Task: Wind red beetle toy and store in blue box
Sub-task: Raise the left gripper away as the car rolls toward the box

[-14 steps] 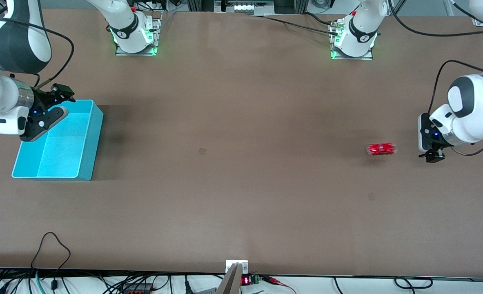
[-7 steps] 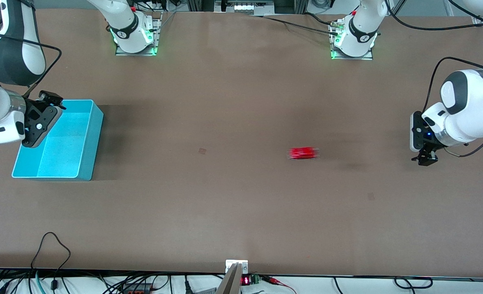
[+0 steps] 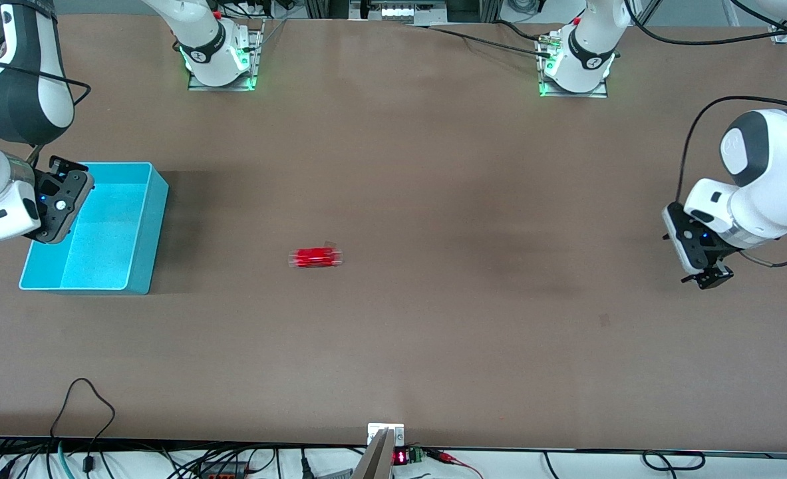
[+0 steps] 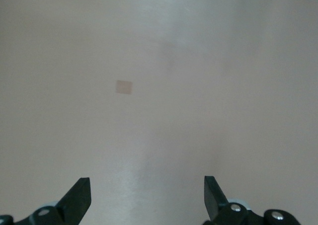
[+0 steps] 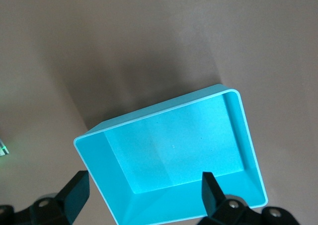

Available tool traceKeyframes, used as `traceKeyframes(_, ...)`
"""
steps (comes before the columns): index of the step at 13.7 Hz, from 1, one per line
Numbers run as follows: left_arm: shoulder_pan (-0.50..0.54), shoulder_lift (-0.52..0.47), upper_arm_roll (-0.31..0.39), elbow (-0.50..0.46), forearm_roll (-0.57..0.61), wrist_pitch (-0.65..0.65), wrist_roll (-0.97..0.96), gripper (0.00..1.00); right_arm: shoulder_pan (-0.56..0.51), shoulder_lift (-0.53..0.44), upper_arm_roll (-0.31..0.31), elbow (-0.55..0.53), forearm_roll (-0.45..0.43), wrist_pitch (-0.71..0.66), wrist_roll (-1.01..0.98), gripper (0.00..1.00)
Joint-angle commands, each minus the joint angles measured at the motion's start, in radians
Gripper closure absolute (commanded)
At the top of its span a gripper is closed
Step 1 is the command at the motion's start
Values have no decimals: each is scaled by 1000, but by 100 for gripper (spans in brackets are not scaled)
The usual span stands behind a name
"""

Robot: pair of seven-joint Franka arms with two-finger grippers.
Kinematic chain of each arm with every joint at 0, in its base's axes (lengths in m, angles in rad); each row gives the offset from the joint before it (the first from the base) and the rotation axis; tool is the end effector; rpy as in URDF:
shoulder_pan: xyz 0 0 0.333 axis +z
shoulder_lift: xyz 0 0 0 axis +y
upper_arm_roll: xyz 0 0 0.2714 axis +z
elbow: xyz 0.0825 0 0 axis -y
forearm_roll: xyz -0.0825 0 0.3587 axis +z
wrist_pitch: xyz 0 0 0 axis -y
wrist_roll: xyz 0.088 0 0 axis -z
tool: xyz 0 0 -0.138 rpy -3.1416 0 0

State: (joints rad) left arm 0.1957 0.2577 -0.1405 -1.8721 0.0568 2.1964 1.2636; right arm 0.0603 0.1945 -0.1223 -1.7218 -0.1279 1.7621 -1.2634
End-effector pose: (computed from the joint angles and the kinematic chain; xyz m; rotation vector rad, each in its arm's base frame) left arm 0.5926 0.0386 0.3237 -2.5192 1.7875 -0.0739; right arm 0.5630 -0.0475 0.3917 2.5286 1.7973 -0.3286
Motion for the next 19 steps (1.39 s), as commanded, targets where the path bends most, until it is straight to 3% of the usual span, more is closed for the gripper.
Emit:
traceKeyframes(1,-35,-3,9,41,-9,-17,-314,0,-8,8,7,-2,-12,29,-74,0)
traceKeyframes(6,-55,-34,19,96,-9,-27,-833,0,-13,28,7,-1,-12,57,-192,0)
traceKeyframes(9,-123,-46,94,163,-6,-114,-1064,0,-14,37,7,-1,-15,74,-246,0)
traceKeyframes(14,-163,-87,120,358,-12,-404,-1282,0,-10,39,7,2,-3,99,-261,0)
traceKeyframes(16,-185,-136,146,363,-40,-473,-1360,0,-5,39,9,2,2,126,-260,0)
traceKeyframes(19,-171,-143,127,364,-49,-497,-1338,0,-3,60,10,-1,28,161,-260,0)
